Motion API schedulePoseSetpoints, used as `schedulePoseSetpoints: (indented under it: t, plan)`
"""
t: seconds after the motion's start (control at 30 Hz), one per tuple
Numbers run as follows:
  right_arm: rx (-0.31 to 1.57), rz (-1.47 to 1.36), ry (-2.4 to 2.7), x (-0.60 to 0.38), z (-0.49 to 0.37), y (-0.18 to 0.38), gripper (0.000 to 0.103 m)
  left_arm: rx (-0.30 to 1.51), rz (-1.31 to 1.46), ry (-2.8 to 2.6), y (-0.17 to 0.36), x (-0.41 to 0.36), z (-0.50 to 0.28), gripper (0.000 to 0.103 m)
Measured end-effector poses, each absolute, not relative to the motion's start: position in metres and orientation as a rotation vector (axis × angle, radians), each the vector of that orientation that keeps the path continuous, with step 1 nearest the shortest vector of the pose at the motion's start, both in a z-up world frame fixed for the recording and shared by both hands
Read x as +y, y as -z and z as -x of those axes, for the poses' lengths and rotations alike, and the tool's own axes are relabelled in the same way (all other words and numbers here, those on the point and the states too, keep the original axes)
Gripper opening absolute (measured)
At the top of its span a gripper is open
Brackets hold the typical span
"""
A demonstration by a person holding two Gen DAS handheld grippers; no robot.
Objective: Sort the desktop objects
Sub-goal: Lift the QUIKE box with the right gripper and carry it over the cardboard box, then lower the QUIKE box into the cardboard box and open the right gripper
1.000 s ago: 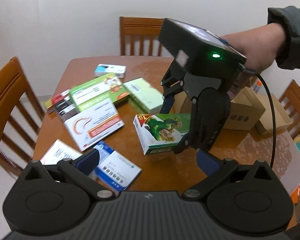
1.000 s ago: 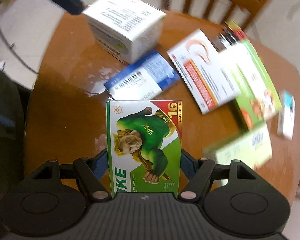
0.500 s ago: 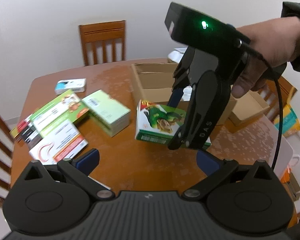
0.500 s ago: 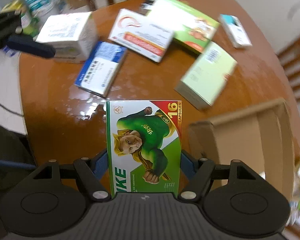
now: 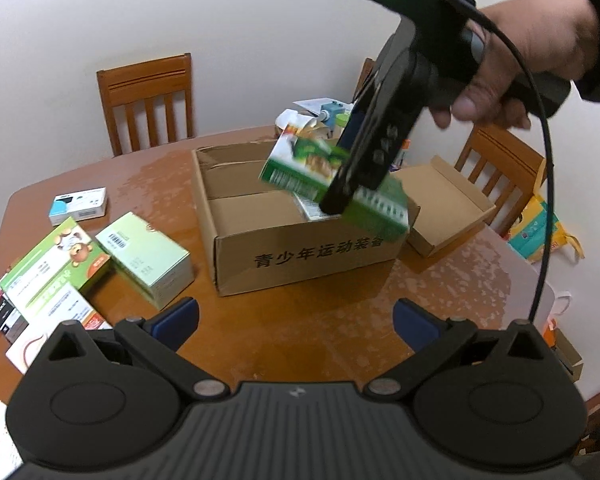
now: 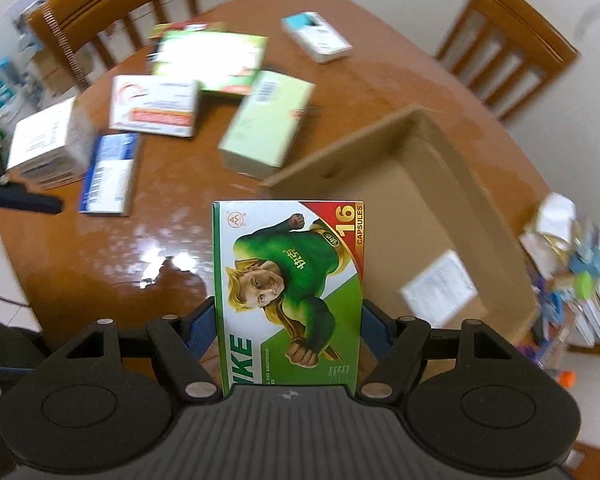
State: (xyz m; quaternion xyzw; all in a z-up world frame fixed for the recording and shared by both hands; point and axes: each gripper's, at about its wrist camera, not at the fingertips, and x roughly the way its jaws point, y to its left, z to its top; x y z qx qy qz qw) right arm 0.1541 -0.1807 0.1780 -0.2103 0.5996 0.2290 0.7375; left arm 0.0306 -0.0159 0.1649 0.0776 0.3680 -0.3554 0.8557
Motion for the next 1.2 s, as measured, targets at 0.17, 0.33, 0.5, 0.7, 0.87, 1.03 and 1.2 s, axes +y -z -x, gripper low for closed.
schedulePoseSetpoints:
  t: [0.17,0.33,0.5,0.7,0.87,1.03,1.2]
  plan:
    - [1.314,0.404,-0.406,-0.220,-0.180,-0.182,0.077,0.783,-0.170,0.759,-0.162,-0.023,-0.033,0.103]
    - [1.317,0.382,-0.338,-0.243,-0.212,-0.171,0.077,0.800,-0.173,0.754,-0.159,-0.025,-0.036,0.103]
    - [1.341,0.332,-0.301,-0.258,-0.243,-0.147,0.077,0.823,-0.165,0.733,-0.154,-0.022,-0.044,0.103]
    - [1.354,0.343,-0.334,-0.249,-0.266,-0.113,0.077,0.851,-0.176,0.698,-0.147,-0.018,-0.053,0.103]
    - [1.347,0.426,-0.415,-0.224,-0.279,-0.088,0.077,0.878,-0.179,0.665,-0.141,-0.013,-0.061,0.103]
    - [1.300,0.614,-0.543,-0.201,-0.291,-0.064,0.077,0.903,-0.178,0.634,-0.136,-0.011,-0.063,0.103]
    - [1.249,0.869,-0.659,-0.178,-0.294,-0.037,0.077,0.929,-0.172,0.595,-0.131,-0.008,-0.063,0.103]
